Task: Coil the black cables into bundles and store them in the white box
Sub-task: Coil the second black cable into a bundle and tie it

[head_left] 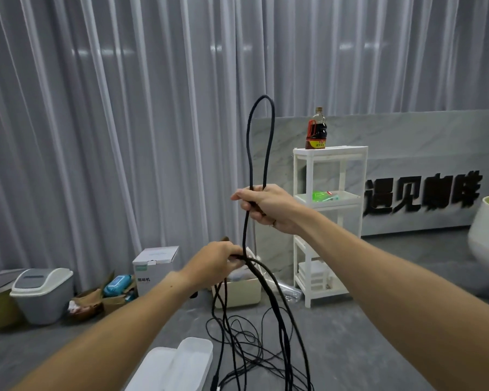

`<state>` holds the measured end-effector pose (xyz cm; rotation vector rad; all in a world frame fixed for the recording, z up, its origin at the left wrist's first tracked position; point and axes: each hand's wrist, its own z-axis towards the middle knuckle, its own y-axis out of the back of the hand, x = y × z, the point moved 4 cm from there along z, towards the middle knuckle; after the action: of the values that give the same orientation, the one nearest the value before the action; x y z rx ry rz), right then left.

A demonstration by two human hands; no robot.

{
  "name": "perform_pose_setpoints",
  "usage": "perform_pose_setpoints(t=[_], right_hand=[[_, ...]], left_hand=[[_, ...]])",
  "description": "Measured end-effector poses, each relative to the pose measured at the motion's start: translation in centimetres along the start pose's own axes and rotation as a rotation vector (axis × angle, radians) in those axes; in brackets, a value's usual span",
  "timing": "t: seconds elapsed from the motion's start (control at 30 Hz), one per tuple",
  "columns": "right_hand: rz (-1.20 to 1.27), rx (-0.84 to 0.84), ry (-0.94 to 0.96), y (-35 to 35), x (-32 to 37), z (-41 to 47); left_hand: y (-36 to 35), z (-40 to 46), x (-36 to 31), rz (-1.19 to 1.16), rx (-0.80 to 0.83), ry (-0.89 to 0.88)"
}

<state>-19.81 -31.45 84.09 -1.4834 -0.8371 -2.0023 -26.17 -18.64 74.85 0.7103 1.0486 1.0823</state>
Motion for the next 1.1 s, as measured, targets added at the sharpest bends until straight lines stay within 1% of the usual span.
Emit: perform_pose_setpoints(t=[0.1,0.23,0.33,0.37,0.47,0.5,0.63,0.8,0.87,0.97,1.03,1.1], right_hand=[[-0.052,-0.054,0.033,0.8,-0.1,-0.1],[-0.171,-0.093,0.054,1.8,-0.3,-0.2],[-0.207,-0.111,0.064,2.1,-0.7,-0.1],[-0.209,-0.112,0.069,2.1,-0.9,0.0],[-0.221,-0.101,0.081,1.7,-1.5,0.2],[-0.234,-0.092,0.077,1.5,-1.7,0.2],[-0.323,-0.067,0.059,0.4,-2.8,0.2],[-0.29,-0.047,0.006,-0.7,-3.6,0.3],[-0.312,-0.038,0.012,-0.8,-3.8,0.3],[-0.444,-0.111,0.037,-0.5,-4.1,0.3],[-0.479,-0.165,0.052,-0.1,-4.1,0.4],[-0.449,-0.157,0.079,0.3,-3.8,0.5]], left_hand=[[0.6,0.4,0.5,-0.049,0.014,0.056],[1.4,0.6,1.5,-0.162,0.081,0.173],[2.4,0.7,1.8,-0.232,0.054,0.259],[2.7,0.7,1.8,-0.284,0.024,0.295],[3.0,0.7,1.6,-0.652,-0.053,0.436],[3.2,0.6,1.5,-0.72,-0.079,0.457],[4.2,1.0,0.6,-0.789,-0.204,0.463],[5.0,1.7,-0.5,-1.065,-0.26,0.431],[5.3,1.8,-0.5,-1.173,-0.279,0.414],[5.7,2.0,-0.3,-1.359,-0.307,0.384],[6.0,1.8,-0.1,-1.451,-0.348,0.396],[6.3,1.6,0.3,-1.416,-0.415,0.439]])
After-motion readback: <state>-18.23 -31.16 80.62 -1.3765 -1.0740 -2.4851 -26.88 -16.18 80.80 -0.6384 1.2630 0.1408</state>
